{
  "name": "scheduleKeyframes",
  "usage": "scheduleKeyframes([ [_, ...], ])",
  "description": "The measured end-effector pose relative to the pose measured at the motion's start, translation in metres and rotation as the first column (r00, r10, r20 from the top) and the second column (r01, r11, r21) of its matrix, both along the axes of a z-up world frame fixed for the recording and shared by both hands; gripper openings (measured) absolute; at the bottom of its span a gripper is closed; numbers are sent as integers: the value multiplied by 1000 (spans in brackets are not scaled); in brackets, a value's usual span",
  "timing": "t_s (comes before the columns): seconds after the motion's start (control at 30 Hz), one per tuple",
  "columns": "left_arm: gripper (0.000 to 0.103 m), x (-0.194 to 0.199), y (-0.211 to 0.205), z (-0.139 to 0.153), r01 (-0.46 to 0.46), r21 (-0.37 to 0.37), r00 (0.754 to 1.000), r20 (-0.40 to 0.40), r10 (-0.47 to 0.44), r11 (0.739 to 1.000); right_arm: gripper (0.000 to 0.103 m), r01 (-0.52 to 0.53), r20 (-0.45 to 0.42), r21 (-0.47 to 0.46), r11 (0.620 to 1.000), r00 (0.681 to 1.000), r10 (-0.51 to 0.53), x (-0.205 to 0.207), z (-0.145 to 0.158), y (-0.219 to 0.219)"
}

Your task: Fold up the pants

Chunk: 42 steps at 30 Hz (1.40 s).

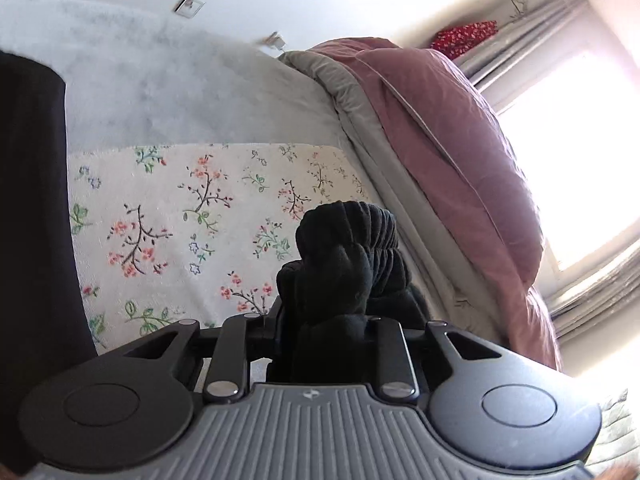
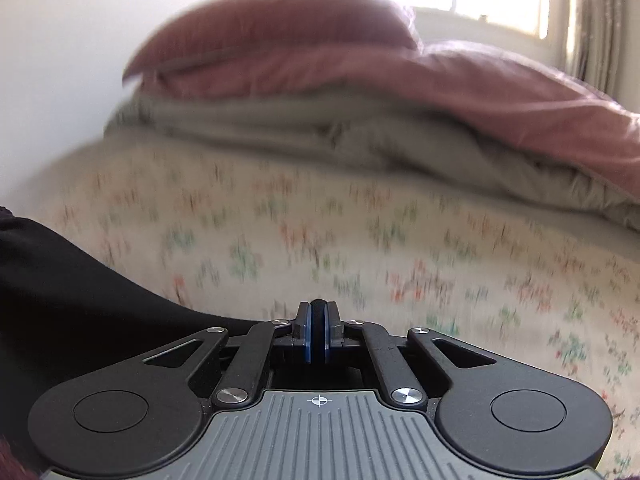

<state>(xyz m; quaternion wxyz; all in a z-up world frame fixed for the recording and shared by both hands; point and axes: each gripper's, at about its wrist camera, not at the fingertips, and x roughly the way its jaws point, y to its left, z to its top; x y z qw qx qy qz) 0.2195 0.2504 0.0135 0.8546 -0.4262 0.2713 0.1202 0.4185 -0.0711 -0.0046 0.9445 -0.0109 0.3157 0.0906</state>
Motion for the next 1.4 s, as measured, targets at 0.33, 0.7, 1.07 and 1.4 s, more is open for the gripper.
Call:
scheduleKeyframes([
  [0.33, 45, 17, 8, -23, 15, 29, 989, -145, -10, 999, 24, 1, -12, -162, 987, 1000, -3, -4, -46, 22],
  [0.7, 44, 16, 14, -23, -25, 32, 992, -123, 29, 999, 38, 243, -25, -101, 965, 969, -247, -138, 8, -190],
  [1.07, 60, 12, 1, -5, 41, 126, 983, -182, -17, 991, 38, 611, -93, -47, 790, 785, -612, -227, -10, -389],
  [1.4, 88, -24, -38, 55, -132, 510, 978, -72, 195, 850, 51, 617, -289, -1, 787, 753, -591, -230, -36, -416],
])
